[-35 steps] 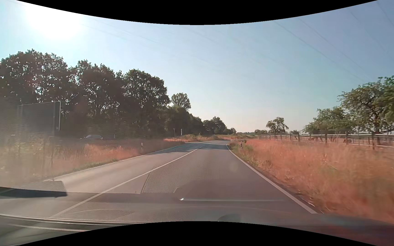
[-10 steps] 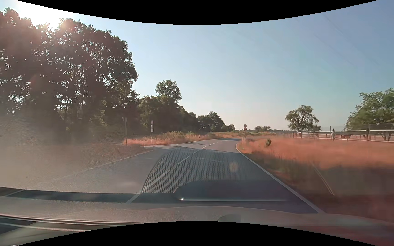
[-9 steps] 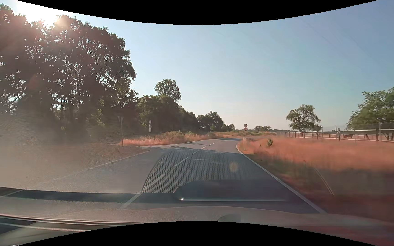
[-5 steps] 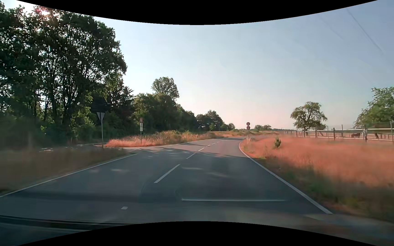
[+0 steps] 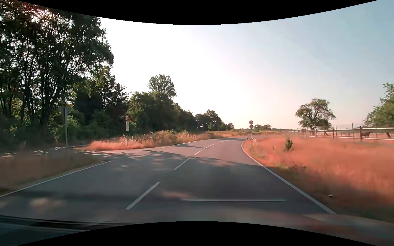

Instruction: Follow the waypoints while adhering to traffic rules and regulations

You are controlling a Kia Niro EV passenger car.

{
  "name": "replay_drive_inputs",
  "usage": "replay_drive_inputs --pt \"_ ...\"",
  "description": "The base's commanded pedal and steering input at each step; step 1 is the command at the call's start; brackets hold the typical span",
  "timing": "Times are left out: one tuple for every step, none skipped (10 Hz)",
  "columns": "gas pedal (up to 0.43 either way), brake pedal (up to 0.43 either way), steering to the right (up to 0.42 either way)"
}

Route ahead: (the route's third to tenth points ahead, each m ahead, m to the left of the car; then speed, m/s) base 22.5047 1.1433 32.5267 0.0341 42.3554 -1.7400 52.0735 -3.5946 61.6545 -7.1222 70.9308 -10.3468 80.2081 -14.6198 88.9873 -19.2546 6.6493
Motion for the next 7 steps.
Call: replay_drive_inputs --pt "0.0 0.268 0.006" --pt "0.0 0.274 0.006" --pt "0.0 0.274 0.006" --pt "0.0 0.274 0.006" --pt "0.0 0.268 0.006" --pt "0.0 0.274 0.006" --pt "0.0 0.274 0.006"
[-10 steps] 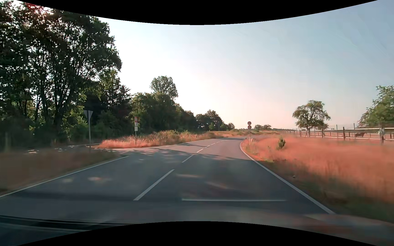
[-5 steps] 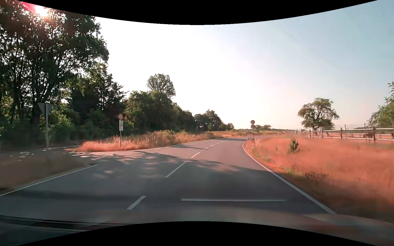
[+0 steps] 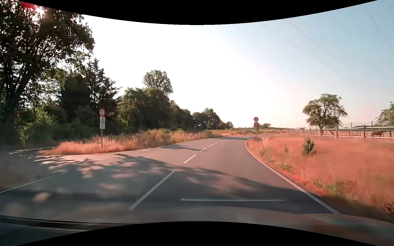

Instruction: Follow the waypoints while adhering to traffic rules and regulations

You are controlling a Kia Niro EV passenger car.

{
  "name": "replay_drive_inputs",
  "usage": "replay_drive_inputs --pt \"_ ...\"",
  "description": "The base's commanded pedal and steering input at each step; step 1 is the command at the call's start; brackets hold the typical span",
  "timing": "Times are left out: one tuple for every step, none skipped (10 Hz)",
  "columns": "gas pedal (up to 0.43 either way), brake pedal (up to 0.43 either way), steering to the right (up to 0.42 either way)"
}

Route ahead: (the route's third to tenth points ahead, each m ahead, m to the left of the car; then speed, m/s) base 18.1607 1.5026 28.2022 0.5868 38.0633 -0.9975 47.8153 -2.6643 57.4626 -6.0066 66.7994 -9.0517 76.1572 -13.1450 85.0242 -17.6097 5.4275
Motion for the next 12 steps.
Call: replay_drive_inputs --pt "0.0 0.268 0.006" --pt "0.0 0.274 0.006" --pt "0.0 0.274 0.006" --pt "0.0 0.274 0.006" --pt "0.0 0.274 0.004" --pt "0.0 0.268 -0.002" --pt "0.0 0.268 -0.014" --pt "0.0 0.256 -0.031" --pt "0.0 0.244 -0.061" --pt "0.0 0.232 -0.095" --pt "0.0 0.213 -0.131" --pt "0.0 0.201 -0.176"
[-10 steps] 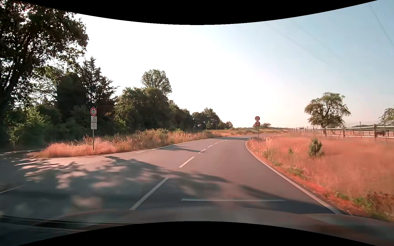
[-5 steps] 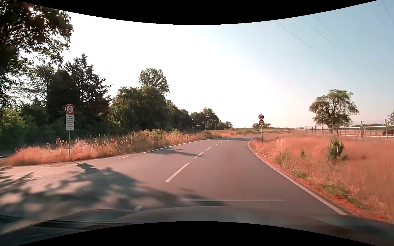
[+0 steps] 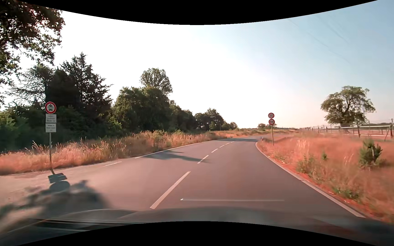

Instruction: Follow the waypoints while adhering to traffic rules and regulations

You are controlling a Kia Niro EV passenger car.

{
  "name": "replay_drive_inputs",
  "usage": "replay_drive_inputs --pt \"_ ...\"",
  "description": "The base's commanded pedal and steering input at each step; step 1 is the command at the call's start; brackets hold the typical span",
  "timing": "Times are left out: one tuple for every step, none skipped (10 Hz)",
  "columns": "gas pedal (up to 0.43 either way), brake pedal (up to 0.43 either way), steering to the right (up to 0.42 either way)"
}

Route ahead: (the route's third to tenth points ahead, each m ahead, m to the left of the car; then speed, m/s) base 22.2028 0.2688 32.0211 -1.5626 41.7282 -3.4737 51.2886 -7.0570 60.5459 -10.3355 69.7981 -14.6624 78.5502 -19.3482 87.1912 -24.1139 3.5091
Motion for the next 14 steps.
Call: replay_drive_inputs --pt "0.0 0.165 -0.234" --pt "0.0 0.116 -0.276" --pt "0.0 0.073 -0.316" --pt "0.0 0.0 -0.36" --pt "0.0 0.0 -0.409" --pt "0.0 0.0 -0.452" --pt "0.0 0.0 -0.486" --pt "0.0 0.0 -0.516" --pt "0.0 0.0 -0.549" --pt "0.0 0.0 -0.573" --pt "0.0 0.0 -0.598" --pt "0.02 0.0 -0.625" --pt "0.028 0.0 -0.654" --pt "0.028 0.0 -0.68"
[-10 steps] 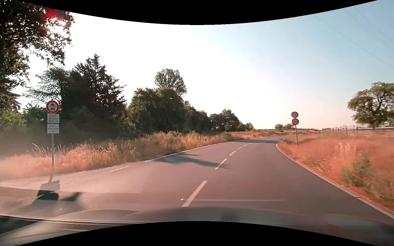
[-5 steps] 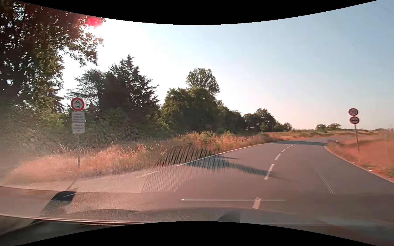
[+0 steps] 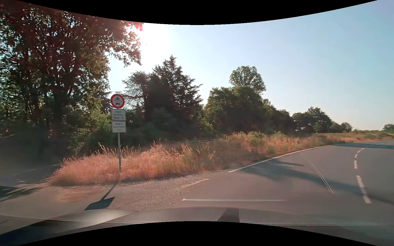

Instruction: Follow the waypoints while adhering to traffic rules and regulations

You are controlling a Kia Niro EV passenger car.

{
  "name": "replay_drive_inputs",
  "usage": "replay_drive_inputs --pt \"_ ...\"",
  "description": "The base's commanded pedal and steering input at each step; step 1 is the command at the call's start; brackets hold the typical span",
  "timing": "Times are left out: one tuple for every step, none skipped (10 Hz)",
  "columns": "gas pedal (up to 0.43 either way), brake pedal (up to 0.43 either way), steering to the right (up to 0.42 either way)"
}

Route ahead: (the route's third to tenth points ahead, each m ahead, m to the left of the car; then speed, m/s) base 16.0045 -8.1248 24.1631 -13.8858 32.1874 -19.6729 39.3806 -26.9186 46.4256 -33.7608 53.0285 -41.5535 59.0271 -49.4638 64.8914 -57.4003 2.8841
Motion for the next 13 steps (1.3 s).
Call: replay_drive_inputs --pt "0.039 0.0 -0.704" --pt "0.039 0.0 -0.73" --pt "0.047 0.0 -0.753" --pt "0.047 0.0 -0.767" --pt "0.047 0.0 -0.777" --pt "0.047 0.0 -0.779" --pt "0.047 0.0 -0.78" --pt "0.047 0.0 -0.78" --pt "0.047 0.0 -0.779" --pt "0.047 0.0 -0.78" --pt "0.047 0.0 -0.78" --pt "0.047 0.0 -0.78" --pt "0.047 0.0 -0.779"
